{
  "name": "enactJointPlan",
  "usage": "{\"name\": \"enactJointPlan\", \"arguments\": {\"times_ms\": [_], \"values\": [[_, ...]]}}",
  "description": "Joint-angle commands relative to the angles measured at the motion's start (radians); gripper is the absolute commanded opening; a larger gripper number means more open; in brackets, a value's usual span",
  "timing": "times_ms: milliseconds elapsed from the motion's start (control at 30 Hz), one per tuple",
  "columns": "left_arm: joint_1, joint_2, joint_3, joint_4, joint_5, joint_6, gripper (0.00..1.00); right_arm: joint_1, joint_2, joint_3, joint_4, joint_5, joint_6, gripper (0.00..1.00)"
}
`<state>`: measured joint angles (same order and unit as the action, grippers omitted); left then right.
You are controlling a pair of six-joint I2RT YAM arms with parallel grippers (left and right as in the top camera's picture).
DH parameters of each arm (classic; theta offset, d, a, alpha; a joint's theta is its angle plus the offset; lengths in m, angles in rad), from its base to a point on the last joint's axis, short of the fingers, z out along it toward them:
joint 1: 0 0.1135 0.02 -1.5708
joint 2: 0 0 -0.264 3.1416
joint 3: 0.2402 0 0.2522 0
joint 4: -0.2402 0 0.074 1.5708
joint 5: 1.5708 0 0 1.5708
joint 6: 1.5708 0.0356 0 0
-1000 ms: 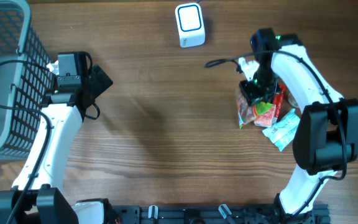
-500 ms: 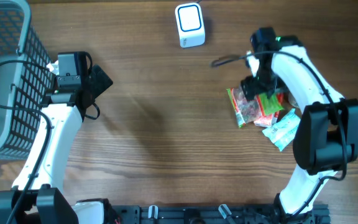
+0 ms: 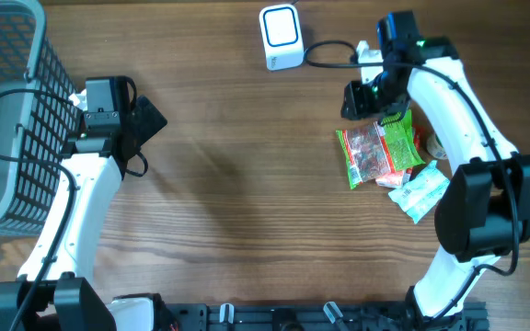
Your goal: Scan the item barcode
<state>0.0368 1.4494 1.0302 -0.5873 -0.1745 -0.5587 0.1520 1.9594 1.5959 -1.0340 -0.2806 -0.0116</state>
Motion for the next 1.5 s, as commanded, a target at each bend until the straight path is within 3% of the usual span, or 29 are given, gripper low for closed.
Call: {"name": "enactJointPlan", "arguments": {"times_ms": [0,200,467,633,733,767,800,833,1000,1467], "values": [[0.005,0.0,0.01,0.0,0.002,0.005,1.0,0.008,-0.013,-0.134,0.097,-0.087,0.079,0.39],[0.005,0.0,0.01,0.0,0.002,0.005,1.0,0.004,-0.013,-0.28,0.195,0.012,0.132,0.3],[0.005,0.0,0.01,0.0,0.002,0.005,1.0,0.003,-0.021,-0.278,0.074,0.338,0.131,0.38],[0.005,0.0,0.01,0.0,0.002,0.005,1.0,0.004,-0.044,-0.244,0.059,0.25,0.071,0.39],[0.005,0.0,0.01,0.0,0.002,0.005,1.0,0.004,-0.084,-0.195,0.038,0.112,0.03,0.51],[0.005,0.0,0.01,0.0,0.002,0.005,1.0,0.004,-0.098,-0.186,0.04,0.082,0.031,0.67],[0.005,0.0,0.01,0.0,0.002,0.005,1.0,0.004,-0.111,-0.182,0.047,0.057,0.037,0.97],[0.005,0.0,0.01,0.0,0.002,0.005,1.0,0.004,-0.123,-0.182,0.058,0.04,0.042,1.0],[0.005,0.0,0.01,0.0,0.002,0.005,1.0,0.004,-0.124,-0.182,0.092,0.035,0.04,1.0],[0.005,0.0,0.01,0.0,0.002,0.005,1.0,0.004,-0.123,-0.182,0.389,0.035,0.04,1.0]]}}
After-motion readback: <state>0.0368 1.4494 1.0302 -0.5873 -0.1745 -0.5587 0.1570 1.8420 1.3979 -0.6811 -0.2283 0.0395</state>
